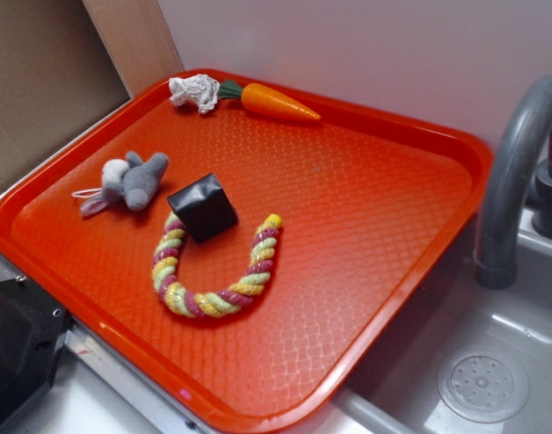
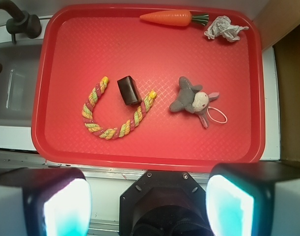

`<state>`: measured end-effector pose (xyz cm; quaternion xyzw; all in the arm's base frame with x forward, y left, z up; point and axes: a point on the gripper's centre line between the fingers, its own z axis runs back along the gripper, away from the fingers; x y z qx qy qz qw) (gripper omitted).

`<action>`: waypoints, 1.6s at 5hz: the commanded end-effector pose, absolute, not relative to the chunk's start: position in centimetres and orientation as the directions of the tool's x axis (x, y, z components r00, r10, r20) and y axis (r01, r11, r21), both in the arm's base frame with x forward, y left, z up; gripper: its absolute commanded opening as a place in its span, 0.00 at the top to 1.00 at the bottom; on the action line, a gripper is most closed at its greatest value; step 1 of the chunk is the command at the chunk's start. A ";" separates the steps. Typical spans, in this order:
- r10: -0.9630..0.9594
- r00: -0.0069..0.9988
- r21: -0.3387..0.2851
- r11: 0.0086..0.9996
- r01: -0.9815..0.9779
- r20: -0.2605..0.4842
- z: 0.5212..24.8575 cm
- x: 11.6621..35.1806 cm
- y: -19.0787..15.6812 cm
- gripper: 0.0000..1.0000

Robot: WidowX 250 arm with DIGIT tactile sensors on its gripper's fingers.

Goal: Grab the white paper.

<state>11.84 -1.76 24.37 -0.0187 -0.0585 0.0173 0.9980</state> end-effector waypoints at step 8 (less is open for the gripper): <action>0.985 0.114 -0.400 0.157 -0.903 0.130 8.6 29.5 12.1 0.00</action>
